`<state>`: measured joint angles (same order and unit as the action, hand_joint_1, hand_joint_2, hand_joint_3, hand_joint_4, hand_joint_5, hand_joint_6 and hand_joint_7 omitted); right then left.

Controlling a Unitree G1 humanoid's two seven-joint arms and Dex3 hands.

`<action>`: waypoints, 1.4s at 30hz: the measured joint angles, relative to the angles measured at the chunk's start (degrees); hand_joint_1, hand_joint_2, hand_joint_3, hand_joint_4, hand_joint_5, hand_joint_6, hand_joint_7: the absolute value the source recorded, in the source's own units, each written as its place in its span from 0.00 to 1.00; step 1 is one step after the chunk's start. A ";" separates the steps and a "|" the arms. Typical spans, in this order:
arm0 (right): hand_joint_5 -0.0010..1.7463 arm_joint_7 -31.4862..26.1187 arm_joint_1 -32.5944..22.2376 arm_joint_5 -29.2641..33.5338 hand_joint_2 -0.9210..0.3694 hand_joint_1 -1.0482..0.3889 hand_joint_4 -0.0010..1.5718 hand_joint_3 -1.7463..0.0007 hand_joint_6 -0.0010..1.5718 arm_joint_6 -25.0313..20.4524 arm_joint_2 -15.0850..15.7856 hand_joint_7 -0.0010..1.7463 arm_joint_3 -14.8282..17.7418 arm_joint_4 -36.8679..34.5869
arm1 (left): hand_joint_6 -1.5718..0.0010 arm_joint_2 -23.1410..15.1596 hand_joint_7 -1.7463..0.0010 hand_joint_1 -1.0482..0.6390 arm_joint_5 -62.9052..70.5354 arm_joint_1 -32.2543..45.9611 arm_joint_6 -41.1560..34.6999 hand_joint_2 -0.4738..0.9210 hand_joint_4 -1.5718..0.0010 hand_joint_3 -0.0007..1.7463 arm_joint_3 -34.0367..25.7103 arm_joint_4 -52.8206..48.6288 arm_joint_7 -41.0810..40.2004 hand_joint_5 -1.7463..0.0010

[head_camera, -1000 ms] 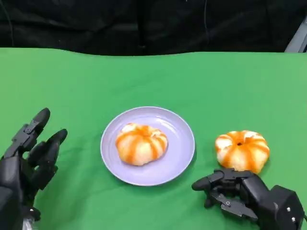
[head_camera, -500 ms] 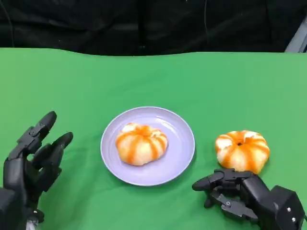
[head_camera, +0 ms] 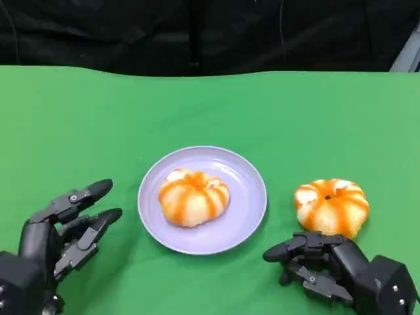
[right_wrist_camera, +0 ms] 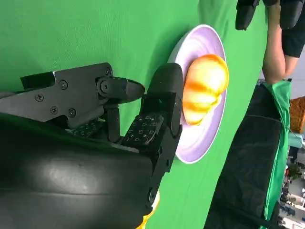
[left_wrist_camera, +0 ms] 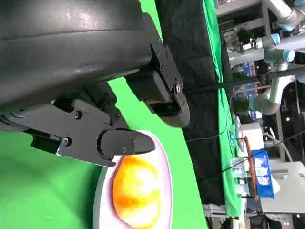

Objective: Grasp the bread from the table and place it into the plate.

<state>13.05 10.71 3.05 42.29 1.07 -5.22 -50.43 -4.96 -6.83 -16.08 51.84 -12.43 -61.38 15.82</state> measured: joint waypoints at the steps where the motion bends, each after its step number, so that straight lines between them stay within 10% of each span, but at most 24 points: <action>1: 0.72 0.04 0.00 -0.03 0.00 0.71 0.50 0.77 0.68 0.00 0.00 0.24 0.00 -0.01 | 0.11 -0.67 0.94 0.67 0.55 -0.03 -0.18 0.83 0.28 0.45 0.79 -0.35 1.01 0.50; 8: 0.71 0.12 0.00 -0.09 0.00 0.70 0.50 0.77 0.67 -0.14 0.00 0.24 0.01 0.04 | 0.05 -2.09 0.90 0.70 2.58 -0.06 -1.22 0.77 0.33 0.56 2.68 -1.01 2.25 0.35; 13: 0.72 0.01 -0.03 -0.02 0.00 0.71 0.50 0.77 0.67 -0.18 0.00 0.25 -0.03 0.14 | 0.22 -2.10 0.57 0.70 2.60 -0.07 -2.13 0.77 0.35 0.59 3.07 -0.99 2.25 0.30; 23: 0.72 0.00 -0.09 -0.03 0.00 0.71 0.50 0.77 0.67 -0.19 0.01 0.25 -0.03 0.22 | 0.35 -4.34 0.33 0.68 3.41 -0.04 -6.04 0.85 0.40 0.51 5.59 0.02 4.58 0.17; 42: 0.73 0.15 -0.30 -0.15 0.00 0.70 0.49 0.77 0.67 -0.13 0.01 0.26 -0.01 0.35 | 0.40 -6.19 0.29 0.69 3.02 0.86 -9.21 0.88 0.45 0.48 7.98 3.32 13.65 0.10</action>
<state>13.20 10.41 2.90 42.16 1.08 -5.23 -50.08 -11.15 -3.81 -15.22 42.63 -4.45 -58.06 29.47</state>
